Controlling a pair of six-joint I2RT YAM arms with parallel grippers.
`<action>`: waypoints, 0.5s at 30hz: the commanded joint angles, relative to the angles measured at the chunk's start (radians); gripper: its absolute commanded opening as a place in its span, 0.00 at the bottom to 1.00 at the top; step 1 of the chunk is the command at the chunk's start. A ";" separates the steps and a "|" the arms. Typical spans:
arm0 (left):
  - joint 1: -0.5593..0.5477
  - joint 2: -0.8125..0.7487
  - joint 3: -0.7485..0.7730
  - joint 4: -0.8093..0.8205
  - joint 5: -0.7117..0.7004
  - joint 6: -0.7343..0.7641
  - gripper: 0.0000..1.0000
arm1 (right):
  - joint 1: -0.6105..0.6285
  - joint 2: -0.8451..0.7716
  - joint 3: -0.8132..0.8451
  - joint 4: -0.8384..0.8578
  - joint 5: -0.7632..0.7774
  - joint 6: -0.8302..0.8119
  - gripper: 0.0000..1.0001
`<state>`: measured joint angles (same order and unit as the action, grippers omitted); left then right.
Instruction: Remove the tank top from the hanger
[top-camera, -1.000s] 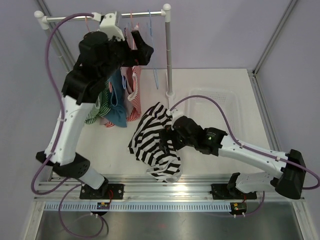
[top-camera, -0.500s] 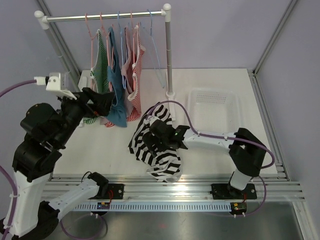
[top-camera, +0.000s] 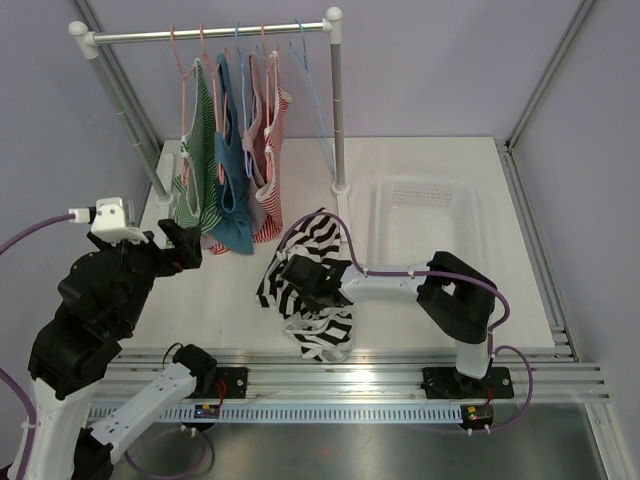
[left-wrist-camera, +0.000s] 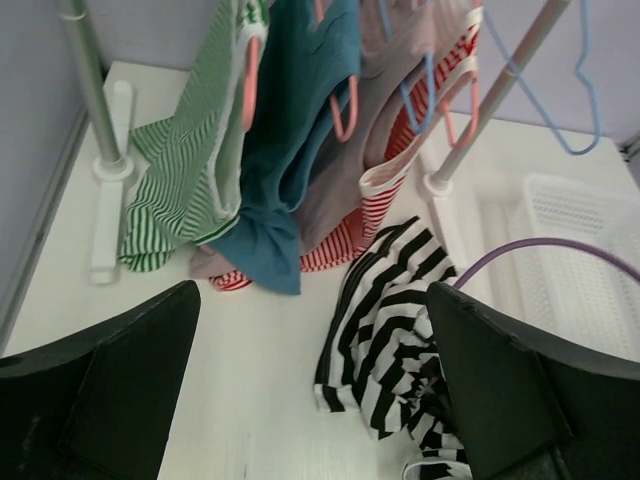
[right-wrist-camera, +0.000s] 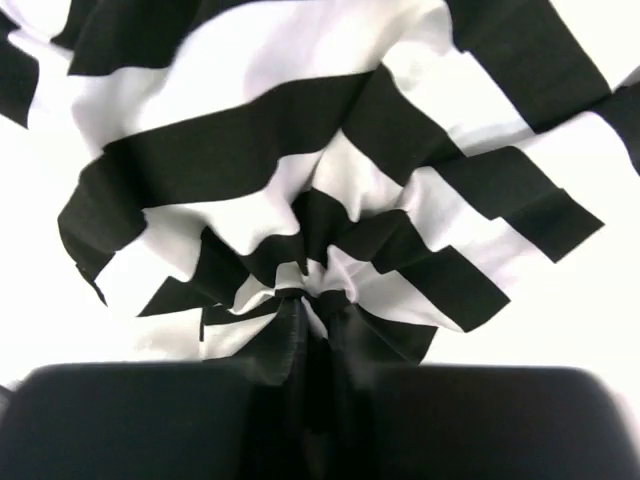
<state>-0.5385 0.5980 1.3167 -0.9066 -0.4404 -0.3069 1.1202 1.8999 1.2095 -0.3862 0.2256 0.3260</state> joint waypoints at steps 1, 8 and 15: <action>-0.002 -0.059 -0.057 0.017 -0.127 0.029 0.99 | 0.007 0.005 -0.030 -0.023 0.017 0.024 0.00; -0.003 -0.095 -0.119 0.023 -0.170 0.049 0.99 | 0.012 -0.295 0.005 -0.100 0.087 0.033 0.00; -0.002 -0.095 -0.132 0.015 -0.167 0.051 0.99 | 0.004 -0.522 0.160 -0.293 0.283 0.025 0.00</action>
<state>-0.5385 0.5102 1.1847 -0.9272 -0.5766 -0.2722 1.1221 1.4509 1.2671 -0.5789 0.3595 0.3454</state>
